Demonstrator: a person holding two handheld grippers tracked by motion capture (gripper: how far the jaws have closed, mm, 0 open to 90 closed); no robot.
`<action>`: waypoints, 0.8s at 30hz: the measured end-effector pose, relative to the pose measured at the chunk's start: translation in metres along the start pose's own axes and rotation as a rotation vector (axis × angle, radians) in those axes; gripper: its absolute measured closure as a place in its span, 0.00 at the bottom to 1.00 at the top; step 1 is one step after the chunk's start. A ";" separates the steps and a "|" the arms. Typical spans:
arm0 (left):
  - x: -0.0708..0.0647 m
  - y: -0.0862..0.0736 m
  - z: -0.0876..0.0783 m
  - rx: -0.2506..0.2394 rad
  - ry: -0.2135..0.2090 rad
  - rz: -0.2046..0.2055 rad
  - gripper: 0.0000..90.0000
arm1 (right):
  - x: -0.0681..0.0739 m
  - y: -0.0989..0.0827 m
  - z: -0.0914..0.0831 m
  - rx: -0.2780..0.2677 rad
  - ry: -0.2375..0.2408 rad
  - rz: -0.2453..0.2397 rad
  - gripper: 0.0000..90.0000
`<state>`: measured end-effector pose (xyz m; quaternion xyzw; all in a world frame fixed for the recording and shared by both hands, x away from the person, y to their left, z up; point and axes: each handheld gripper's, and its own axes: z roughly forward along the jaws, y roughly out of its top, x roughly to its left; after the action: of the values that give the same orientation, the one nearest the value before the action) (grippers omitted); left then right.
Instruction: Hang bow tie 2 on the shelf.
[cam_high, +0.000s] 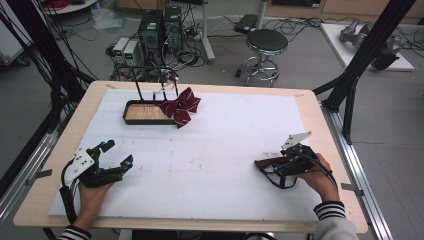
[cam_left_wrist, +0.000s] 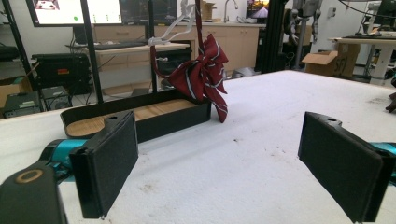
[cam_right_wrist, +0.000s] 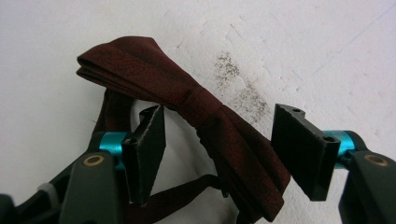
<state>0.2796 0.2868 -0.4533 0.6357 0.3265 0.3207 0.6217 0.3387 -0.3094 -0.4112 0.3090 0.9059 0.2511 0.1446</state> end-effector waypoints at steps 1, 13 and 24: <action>0.000 0.000 0.000 -0.001 -0.001 -0.002 0.14 | 0.001 0.000 0.001 0.003 0.002 -0.003 0.42; 0.000 0.000 0.000 -0.001 -0.001 -0.003 0.14 | 0.002 0.002 0.005 0.026 -0.005 -0.032 0.49; 0.000 0.000 0.000 0.000 0.000 -0.002 0.14 | 0.006 0.003 0.010 0.078 -0.020 -0.094 0.55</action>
<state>0.2798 0.2871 -0.4534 0.6353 0.3270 0.3201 0.6221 0.3397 -0.2998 -0.4183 0.2741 0.9270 0.2054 0.1531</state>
